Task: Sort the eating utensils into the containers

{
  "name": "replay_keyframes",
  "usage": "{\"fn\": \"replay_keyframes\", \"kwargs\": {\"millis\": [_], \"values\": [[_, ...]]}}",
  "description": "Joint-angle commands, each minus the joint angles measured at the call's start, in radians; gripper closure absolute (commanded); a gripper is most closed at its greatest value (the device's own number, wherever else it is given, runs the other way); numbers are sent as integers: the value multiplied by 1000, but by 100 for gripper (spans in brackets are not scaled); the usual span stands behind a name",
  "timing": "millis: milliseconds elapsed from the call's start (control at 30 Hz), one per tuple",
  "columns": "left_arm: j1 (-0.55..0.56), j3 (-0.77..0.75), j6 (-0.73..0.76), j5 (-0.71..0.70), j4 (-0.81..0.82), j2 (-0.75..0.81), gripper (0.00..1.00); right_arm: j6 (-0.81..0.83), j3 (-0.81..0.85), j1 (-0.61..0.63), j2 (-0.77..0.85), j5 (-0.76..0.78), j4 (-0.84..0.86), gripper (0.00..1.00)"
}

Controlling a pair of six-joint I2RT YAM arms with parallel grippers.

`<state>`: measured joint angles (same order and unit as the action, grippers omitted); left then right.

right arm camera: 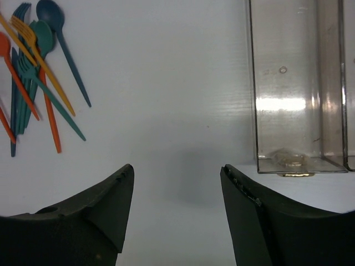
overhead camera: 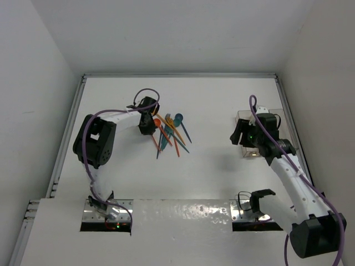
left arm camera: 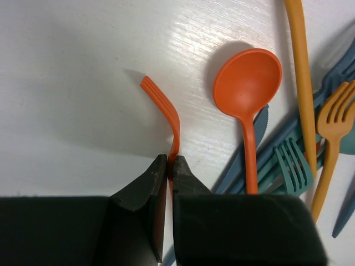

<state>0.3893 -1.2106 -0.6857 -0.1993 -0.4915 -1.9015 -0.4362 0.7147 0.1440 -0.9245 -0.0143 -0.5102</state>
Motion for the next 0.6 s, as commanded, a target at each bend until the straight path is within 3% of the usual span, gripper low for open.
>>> {"fn": "replay_keyframes", "kwargs": {"millis": [0,167,300,367,567], "values": [[11,-35,8,10,11,93,100,-9,63,49,-31,-64,13,36],[28,-14,11,125,140,260,100,-6,146,216,-94,-32,12,31],[36,83,-41,352,353,386,100,-56,193,314,-169,-90,73,32],[57,124,-64,380,435,413,100,-75,210,339,-189,-105,101,33],[137,137,-48,379,475,472,100,-102,307,451,-290,-134,156,37]]}}
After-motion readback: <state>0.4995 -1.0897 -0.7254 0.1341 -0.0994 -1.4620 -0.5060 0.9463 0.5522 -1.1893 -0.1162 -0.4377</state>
